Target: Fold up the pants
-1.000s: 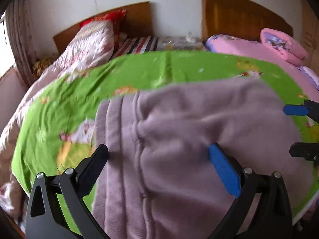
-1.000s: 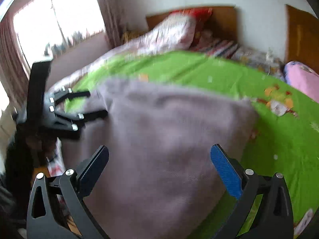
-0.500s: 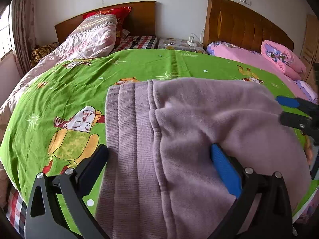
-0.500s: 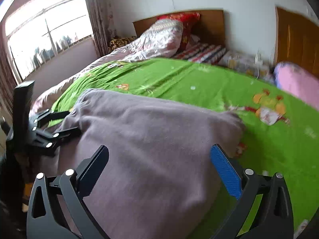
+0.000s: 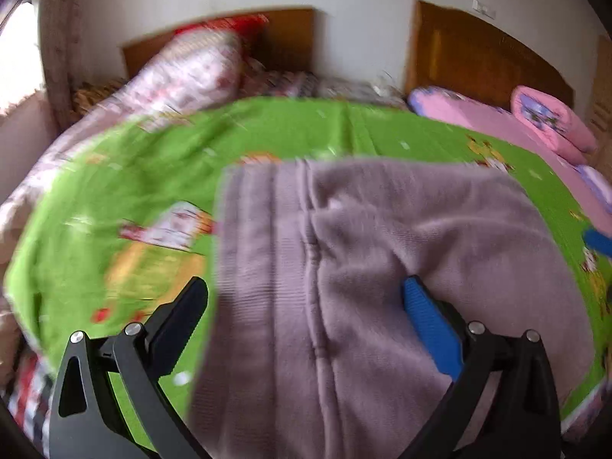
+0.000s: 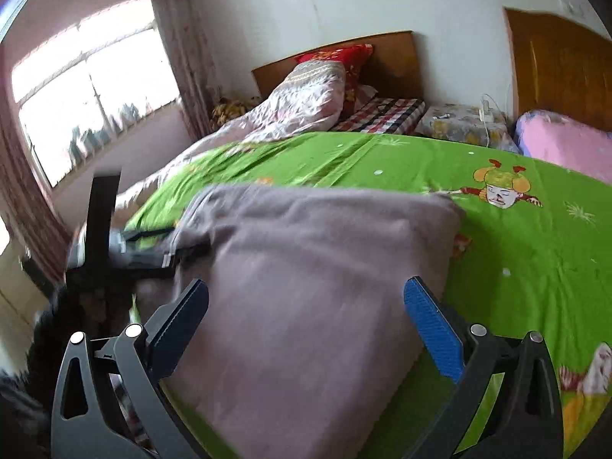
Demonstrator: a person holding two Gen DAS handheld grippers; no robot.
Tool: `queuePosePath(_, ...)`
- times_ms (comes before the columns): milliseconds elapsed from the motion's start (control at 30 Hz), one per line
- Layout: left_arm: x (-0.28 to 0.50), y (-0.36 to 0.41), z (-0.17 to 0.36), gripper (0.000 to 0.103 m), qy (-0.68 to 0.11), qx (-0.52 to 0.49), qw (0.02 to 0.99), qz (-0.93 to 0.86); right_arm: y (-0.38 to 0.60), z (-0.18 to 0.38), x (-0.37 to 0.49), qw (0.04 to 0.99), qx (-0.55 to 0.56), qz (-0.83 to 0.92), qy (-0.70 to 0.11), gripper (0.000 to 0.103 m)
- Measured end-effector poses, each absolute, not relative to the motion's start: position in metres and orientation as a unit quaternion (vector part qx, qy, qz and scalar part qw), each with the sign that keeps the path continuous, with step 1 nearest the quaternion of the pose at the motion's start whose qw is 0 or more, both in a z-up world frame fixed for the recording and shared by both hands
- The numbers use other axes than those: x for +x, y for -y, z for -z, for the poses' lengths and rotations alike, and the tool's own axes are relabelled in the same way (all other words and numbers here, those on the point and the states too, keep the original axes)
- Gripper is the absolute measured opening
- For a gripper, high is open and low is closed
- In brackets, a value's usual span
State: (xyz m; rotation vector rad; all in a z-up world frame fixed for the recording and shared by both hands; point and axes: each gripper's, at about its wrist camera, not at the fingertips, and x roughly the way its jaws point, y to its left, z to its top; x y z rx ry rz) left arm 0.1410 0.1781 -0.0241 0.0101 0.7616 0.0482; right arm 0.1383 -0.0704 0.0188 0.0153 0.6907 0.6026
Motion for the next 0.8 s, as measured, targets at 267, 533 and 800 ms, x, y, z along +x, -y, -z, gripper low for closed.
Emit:
queuePosePath(267,0.092,-0.110,-0.003,0.101,-0.341,0.088,0.933,0.081,0.071,0.004,0.111,0.894,-0.012,-0.283,-0.348,0.099)
queuePosePath(533,0.105,-0.114,0.049,0.102,-0.379,0.090,0.916,0.098,0.073,0.025,0.109,0.889,-0.022,-0.278,-0.362,0.099)
queuePosePath(800,0.101,-0.135,0.052,0.099,-0.365,0.058,0.923,0.106,0.069,0.029,0.104,0.897,-0.037,-0.272,-0.346,0.099)
